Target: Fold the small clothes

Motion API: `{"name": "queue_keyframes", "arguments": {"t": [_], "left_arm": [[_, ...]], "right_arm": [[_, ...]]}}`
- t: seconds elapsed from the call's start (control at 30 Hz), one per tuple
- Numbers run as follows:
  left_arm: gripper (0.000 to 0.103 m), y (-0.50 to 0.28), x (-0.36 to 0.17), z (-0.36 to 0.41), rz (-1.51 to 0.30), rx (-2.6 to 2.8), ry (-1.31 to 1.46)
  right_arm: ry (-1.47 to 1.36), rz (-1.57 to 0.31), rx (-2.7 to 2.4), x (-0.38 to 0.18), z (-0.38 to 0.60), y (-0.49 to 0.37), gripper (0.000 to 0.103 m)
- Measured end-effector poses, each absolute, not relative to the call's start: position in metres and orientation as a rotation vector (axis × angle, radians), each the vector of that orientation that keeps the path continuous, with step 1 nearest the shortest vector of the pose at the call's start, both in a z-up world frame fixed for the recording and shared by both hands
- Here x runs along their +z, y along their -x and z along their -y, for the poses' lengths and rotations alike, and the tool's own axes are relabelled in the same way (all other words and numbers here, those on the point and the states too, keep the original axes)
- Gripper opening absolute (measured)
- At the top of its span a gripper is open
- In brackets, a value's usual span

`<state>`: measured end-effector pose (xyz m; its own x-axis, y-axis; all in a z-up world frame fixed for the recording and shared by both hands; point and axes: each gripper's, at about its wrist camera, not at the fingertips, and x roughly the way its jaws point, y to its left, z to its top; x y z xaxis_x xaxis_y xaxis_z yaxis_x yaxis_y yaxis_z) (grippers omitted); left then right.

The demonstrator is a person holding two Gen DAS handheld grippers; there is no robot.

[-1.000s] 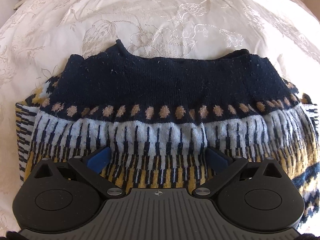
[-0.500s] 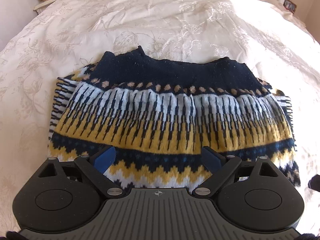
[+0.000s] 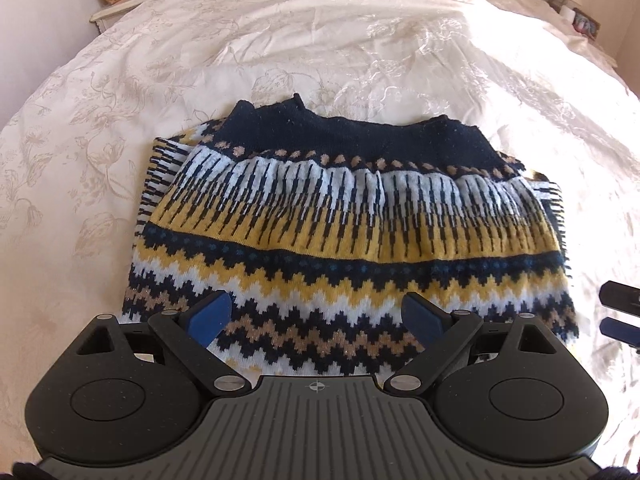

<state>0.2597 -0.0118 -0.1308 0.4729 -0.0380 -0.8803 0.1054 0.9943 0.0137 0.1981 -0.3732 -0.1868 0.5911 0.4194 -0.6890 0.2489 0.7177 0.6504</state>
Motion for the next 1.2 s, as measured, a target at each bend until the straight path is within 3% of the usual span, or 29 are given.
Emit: {"name": "queue_keyframes", "arguments": {"t": [0.57, 1.2], "left_arm": [[0.093, -0.248, -0.133, -0.015, -1.08, -0.044, -0.054], [0.093, -0.354, -0.167, 0.022, -1.101, -0.157, -0.106]], "right_arm": [[-0.833, -0.997, 0.216, -0.215, 0.377, -0.255, 0.103], [-0.829, -1.053, 0.303, -0.237, 0.353, -0.298, 0.103]]}}
